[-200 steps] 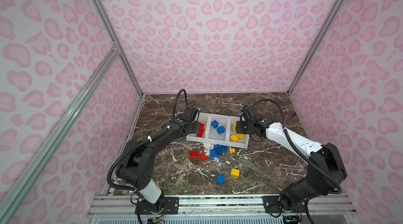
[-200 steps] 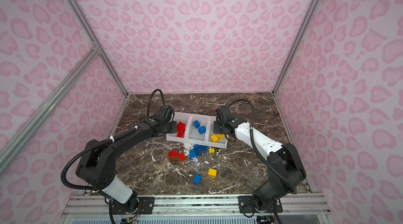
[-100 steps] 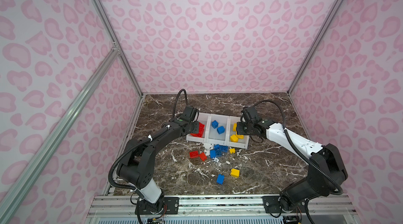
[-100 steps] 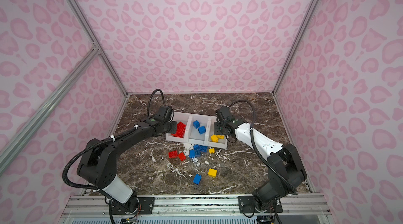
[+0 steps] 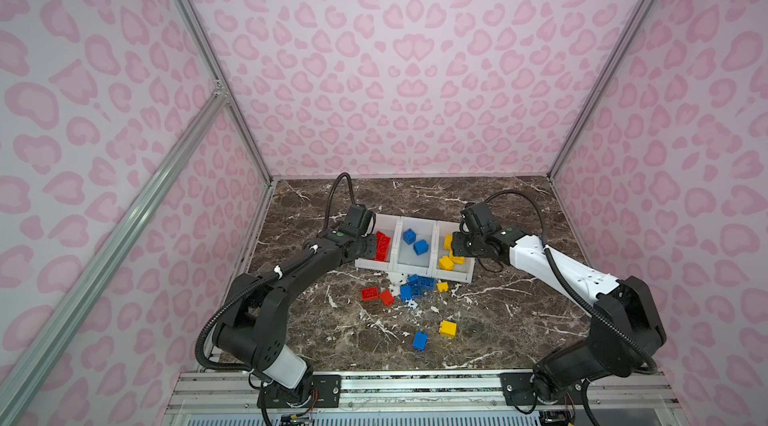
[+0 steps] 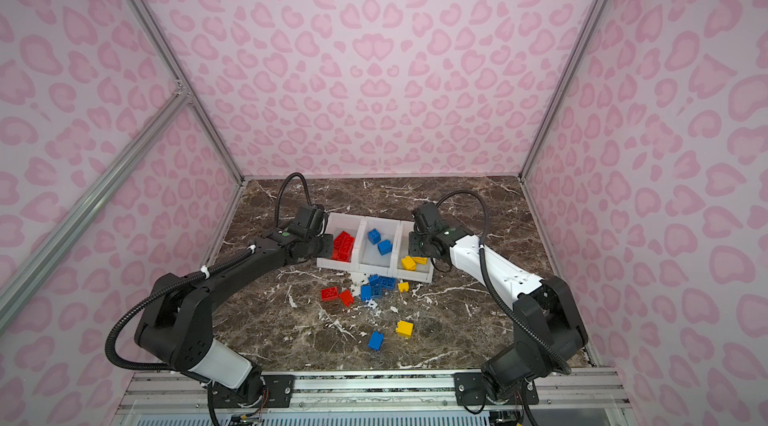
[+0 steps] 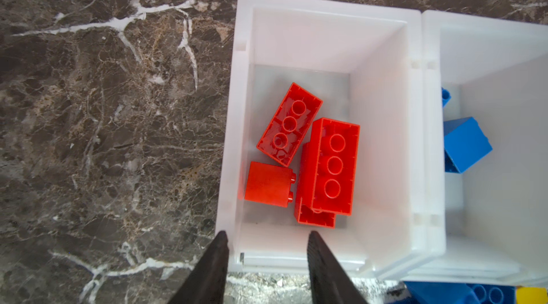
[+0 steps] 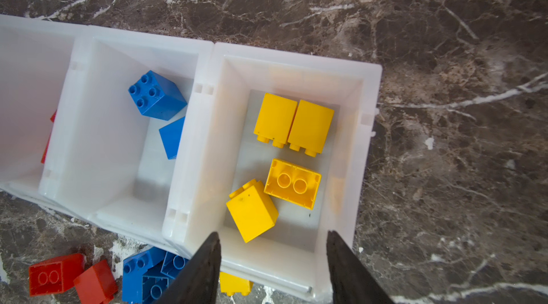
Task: Sort the legos into containers by color
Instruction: 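Carry the red brick into the compartment nearest the left gripper and release, then lower the right gripper to a yellow brick nearer the robot and grasp it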
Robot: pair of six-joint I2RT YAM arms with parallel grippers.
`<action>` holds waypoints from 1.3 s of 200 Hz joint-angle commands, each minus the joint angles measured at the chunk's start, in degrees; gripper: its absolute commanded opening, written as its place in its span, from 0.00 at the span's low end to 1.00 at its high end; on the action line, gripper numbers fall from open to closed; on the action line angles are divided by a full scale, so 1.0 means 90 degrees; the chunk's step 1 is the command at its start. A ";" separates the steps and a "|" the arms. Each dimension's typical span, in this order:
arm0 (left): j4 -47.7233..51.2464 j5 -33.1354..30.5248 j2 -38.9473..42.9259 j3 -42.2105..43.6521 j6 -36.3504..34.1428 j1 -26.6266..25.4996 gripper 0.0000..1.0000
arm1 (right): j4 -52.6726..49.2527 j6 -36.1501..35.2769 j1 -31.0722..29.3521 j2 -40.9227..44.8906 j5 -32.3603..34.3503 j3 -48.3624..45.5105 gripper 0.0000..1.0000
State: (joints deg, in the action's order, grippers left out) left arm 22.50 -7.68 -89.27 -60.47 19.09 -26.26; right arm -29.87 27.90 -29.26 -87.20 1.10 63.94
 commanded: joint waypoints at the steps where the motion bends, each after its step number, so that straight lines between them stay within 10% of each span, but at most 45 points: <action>1: -0.0120 -0.0003 0.0207 0.0102 0.0066 0.0008 0.46 | -0.0060 0.0024 -0.0010 0.0057 0.0062 -0.0071 0.58; 260: -0.0122 0.0381 0.2727 0.1985 0.1262 -0.0141 0.47 | 0.0462 0.0275 -0.3454 0.2386 0.0321 -0.3315 0.67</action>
State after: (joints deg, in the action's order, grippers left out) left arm 22.35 -4.25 -65.21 -42.87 29.52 -27.29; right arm -26.70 30.44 -59.02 -65.30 2.66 34.81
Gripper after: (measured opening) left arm 0.468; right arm 0.665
